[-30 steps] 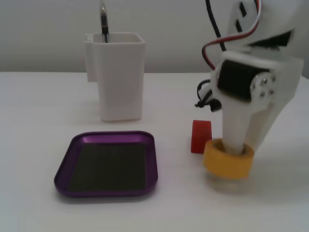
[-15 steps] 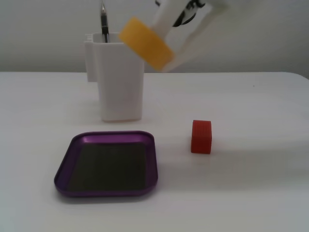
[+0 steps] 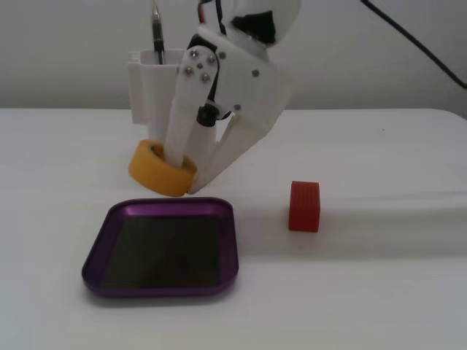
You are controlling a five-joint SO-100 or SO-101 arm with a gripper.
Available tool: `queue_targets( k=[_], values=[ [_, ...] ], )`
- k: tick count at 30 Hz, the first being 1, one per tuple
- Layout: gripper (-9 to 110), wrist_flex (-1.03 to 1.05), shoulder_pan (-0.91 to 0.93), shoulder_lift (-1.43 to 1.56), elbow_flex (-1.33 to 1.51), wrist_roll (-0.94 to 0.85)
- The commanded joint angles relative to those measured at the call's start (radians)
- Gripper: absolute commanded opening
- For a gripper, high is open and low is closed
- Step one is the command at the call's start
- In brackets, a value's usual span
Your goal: Grab up the yellow tape and put it in the box.
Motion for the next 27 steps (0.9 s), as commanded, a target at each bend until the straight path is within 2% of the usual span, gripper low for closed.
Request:
queue_targets(
  k=[1, 13, 16, 20, 27],
  values=[
    [0, -0.011, 0.000, -0.021, -0.067, -0.003],
    [0, -0.009, -0.009, -0.052, -0.067, -0.003],
    [4, 0.006, -0.011, -0.049, -0.067, -0.003],
    [11, 0.106, -0.002, -0.049, -0.135, -0.003],
    [12, 0.353, -0.002, 0.017, -0.336, 0.008]
  ],
)
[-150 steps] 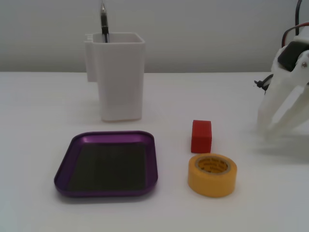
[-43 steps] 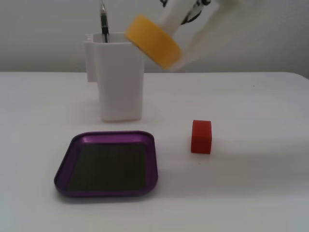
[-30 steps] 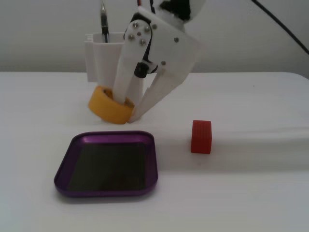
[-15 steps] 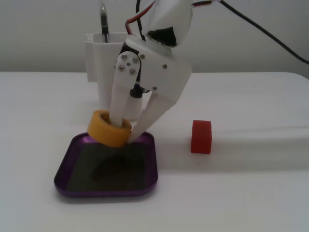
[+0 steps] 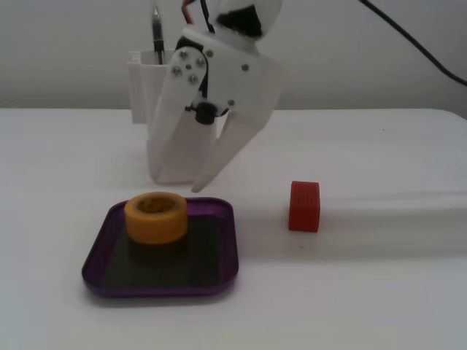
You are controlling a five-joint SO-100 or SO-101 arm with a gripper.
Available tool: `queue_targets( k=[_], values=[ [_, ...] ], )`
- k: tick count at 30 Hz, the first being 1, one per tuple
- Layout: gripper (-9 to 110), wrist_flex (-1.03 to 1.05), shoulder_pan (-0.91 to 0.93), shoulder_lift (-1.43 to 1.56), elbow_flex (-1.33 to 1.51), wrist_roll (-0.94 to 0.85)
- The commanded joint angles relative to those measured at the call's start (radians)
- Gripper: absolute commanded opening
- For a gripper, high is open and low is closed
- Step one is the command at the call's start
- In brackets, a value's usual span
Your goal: Grab up the yellow tape and put it in the box.
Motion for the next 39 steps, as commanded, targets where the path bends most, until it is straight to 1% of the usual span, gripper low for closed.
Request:
queue_targets(
  k=[1, 5, 9, 12, 16, 19, 24, 31, 36, 39],
  values=[
    [12, 0.140, -0.005, 0.123, -0.150, 0.008],
    [12, 0.293, -0.014, 0.301, -0.272, 0.011],
    [12, 0.408, -0.014, 0.534, -0.302, 0.014],
    [12, 0.476, -0.012, 0.727, -0.270, 0.015],
    [12, 0.558, -0.008, 0.976, -0.129, 0.015],
    [12, 0.586, -0.003, 1.160, 0.054, 0.014],
    [12, 0.561, 0.002, 1.451, 0.494, 0.005],
    [12, 0.272, 0.000, 1.867, 1.132, 0.011],
    [12, 0.212, -0.009, 2.154, 1.437, 0.015],
    [12, 0.222, -0.009, 2.187, 1.543, 0.017]
  ],
)
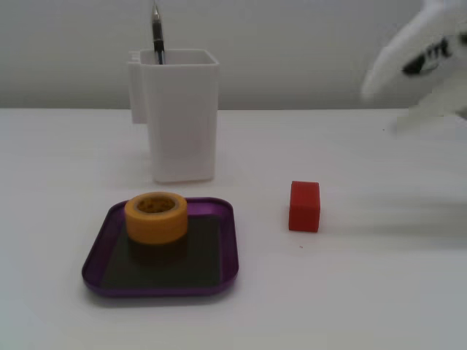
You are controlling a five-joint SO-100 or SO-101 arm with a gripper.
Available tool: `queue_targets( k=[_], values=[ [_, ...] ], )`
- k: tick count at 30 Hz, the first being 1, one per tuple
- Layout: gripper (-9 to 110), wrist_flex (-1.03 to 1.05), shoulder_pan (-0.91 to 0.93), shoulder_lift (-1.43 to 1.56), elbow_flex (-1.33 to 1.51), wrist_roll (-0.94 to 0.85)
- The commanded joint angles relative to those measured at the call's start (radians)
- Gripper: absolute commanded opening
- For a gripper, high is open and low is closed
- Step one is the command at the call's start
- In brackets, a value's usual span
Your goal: Grab up the yellow tape and put it in the box.
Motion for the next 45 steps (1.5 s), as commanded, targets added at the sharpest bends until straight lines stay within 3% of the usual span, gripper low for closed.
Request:
queue_targets(
  k=[1, 16, 21, 45],
  values=[
    [12, -0.021, 0.000, 0.091, 0.100, 0.003],
    [11, -0.020, -0.006, 0.054, 0.302, 0.002],
    [-1, -0.018, -0.006, 0.054, 0.302, 0.002],
    [0, -0.032, -0.005, 0.054, 0.313, -0.008]
  ],
)
